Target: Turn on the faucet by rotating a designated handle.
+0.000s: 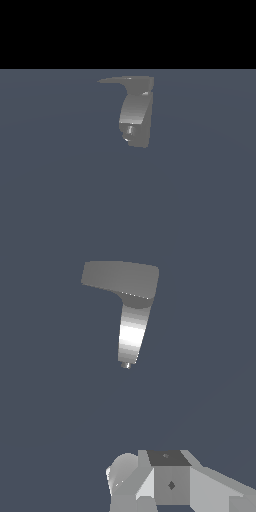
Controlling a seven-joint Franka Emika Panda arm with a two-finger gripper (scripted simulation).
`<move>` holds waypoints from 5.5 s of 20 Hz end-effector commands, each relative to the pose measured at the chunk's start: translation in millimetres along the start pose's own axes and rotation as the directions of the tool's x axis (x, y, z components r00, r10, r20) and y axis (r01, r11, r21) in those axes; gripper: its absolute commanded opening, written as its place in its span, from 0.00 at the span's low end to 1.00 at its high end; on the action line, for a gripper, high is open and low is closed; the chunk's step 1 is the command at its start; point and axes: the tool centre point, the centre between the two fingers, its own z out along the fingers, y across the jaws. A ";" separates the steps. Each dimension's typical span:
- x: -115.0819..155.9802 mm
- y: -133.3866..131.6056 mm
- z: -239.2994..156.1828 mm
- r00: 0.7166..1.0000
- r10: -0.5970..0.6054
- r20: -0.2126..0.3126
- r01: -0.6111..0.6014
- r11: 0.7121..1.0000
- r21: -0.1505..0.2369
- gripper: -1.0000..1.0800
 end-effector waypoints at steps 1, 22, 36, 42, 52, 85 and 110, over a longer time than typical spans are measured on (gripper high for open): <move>0.0 0.0 0.0 1.000 0.000 0.000 0.000 1.000 0.000 0.00; 25.7 -50.2 31.0 0.975 0.222 0.005 -0.222 0.975 -0.002 0.00; 75.0 -105.2 71.3 0.872 0.490 0.012 -0.490 0.872 -0.005 0.00; 101.0 -124.1 88.7 0.804 0.594 0.015 -0.594 0.804 -0.007 0.00; 148.6 -147.3 117.5 0.666 0.746 0.018 -0.746 0.666 -0.010 0.00; 336.9 -135.0 224.1 -0.024 1.000 0.007 -0.999 -0.023 -0.033 0.00; 397.1 -92.0 260.9 -0.301 0.954 0.001 -0.953 -0.301 -0.039 0.00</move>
